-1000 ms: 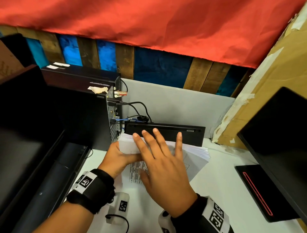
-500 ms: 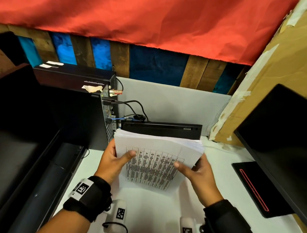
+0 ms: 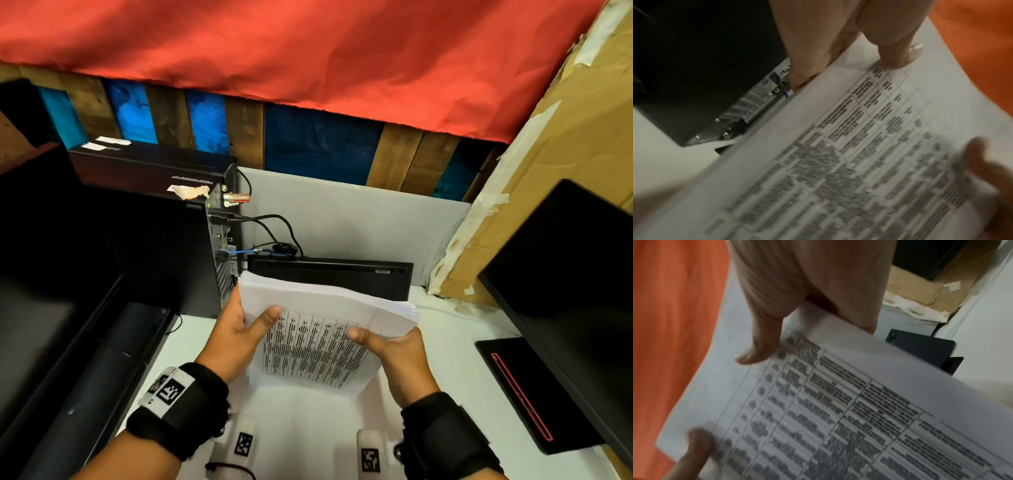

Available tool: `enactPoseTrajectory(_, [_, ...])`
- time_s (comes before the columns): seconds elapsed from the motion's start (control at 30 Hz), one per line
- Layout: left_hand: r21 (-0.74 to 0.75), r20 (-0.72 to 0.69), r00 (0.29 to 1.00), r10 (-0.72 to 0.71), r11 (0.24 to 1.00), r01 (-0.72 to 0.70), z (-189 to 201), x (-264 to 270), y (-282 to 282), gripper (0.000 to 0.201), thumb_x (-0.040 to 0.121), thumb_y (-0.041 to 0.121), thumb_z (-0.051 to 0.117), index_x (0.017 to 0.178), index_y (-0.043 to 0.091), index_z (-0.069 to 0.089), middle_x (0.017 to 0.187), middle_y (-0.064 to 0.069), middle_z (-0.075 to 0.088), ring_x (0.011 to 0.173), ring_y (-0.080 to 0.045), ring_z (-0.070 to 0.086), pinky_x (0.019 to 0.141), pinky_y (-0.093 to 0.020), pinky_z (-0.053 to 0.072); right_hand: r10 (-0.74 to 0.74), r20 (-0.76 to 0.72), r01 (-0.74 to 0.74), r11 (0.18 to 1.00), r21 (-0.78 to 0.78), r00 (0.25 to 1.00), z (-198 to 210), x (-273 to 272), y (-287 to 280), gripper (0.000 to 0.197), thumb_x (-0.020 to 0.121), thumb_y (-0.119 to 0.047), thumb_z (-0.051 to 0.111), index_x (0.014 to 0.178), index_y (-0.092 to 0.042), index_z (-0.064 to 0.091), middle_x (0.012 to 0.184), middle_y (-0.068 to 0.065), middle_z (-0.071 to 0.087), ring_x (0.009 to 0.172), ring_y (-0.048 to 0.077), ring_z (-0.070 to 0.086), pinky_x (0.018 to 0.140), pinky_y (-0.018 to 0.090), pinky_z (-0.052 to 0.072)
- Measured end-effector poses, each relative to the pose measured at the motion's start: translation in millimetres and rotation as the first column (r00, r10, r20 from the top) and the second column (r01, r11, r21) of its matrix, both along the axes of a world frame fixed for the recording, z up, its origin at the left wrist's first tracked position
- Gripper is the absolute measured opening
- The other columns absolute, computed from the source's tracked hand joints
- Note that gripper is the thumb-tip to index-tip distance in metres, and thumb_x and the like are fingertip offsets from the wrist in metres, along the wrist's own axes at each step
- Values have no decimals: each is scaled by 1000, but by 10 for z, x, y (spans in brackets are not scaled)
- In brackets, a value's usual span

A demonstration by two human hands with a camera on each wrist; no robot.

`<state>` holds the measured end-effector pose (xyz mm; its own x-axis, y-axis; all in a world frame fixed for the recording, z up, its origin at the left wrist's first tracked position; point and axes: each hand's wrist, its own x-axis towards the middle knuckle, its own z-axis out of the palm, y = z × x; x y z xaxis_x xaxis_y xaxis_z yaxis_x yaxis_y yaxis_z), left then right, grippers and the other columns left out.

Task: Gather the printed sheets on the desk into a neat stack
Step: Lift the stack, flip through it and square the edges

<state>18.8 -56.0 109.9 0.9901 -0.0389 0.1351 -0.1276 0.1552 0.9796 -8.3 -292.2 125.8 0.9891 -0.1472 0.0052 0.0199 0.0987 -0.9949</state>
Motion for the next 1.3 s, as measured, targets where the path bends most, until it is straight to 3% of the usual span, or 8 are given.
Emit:
enactPoseTrajectory(0.2, [-15, 16, 1000, -16, 1000, 17, 198, 21, -30, 33, 82, 28, 63, 112, 17, 55, 98, 15, 75, 91, -2, 70, 72, -13, 53, 0, 58, -4, 997, 74, 998, 166, 60, -47, 44, 53, -5, 83, 96, -7, 72, 93, 11, 78, 89, 25, 74, 76, 33, 60])
enactPoseTrajectory(0.3, [47, 36, 999, -7, 999, 5, 176, 18, 14, 40, 80, 36, 64, 111, 14, 53, 94, 14, 72, 86, -2, 70, 68, -15, 54, 32, 40, -34, 998, 59, 999, 151, 25, -77, 57, 46, -17, 90, 99, -5, 70, 94, 12, 77, 90, 26, 74, 70, 29, 60])
enactPoseTrajectory(0.43, [31, -8, 1000, -2, 1000, 2, 170, 4, -42, 26, 84, 14, 61, 108, 18, 55, 95, 11, 76, 90, -7, 72, 70, -16, 55, 20, 14, -20, 1000, 0, 1000, 143, 12, 1, 47, 54, -9, 84, 99, -9, 71, 95, 10, 77, 91, 24, 74, 79, 36, 60])
enactPoseTrajectory(0.67, [17, 56, 998, -2, 1000, 1, 266, -1, 6, 32, 76, 25, 65, 104, 15, 52, 84, 8, 70, 77, -4, 69, 62, -17, 54, -16, 68, 16, 1000, 7, 998, 182, -1, -45, 55, 49, -10, 87, 102, -8, 72, 95, 9, 77, 89, 22, 74, 73, 30, 60])
enactPoseTrajectory(0.83, [-19, -32, 999, -29, 999, 28, 150, -30, -37, 47, 70, 35, 74, 113, 23, 56, 105, 1, 75, 100, -15, 71, 73, -20, 56, -14, -18, 14, 1000, -23, 1000, 12, -71, 30, 49, 56, -11, 85, 103, -11, 72, 96, 8, 78, 93, 25, 74, 84, 43, 59])
enactPoseTrajectory(1.03, [-31, 51, 999, -16, 999, 18, 332, 0, -4, 56, 66, 48, 77, 111, 23, 56, 102, 6, 74, 94, -9, 71, 72, -18, 55, 0, 50, 1, 1000, -5, 999, 159, -36, -33, 49, 58, -5, 84, 105, -5, 71, 98, 10, 77, 93, 26, 74, 81, 39, 60])
enactPoseTrajectory(1.2, [292, 248, 968, 37, 950, -111, 458, -3, 55, 71, 59, 49, 81, 121, 42, 49, 122, 12, 56, 119, -7, 54, 100, -26, 43, 24, -6, -25, 998, -61, 1000, -53, -113, -44, 49, 57, 0, 86, 103, -7, 72, 96, 8, 78, 92, 23, 74, 82, 36, 60])
enactPoseTrajectory(1.3, [645, 434, 898, -78, 722, -250, 709, -38, -10, 66, 65, 56, 74, 125, 43, 50, 133, 23, 46, 134, -1, 34, 116, -42, 23, 15, -74, -20, 997, -77, 997, -237, -134, -21, 44, 60, 6, 85, 99, -10, 74, 95, 7, 78, 91, 23, 75, 84, 40, 59])
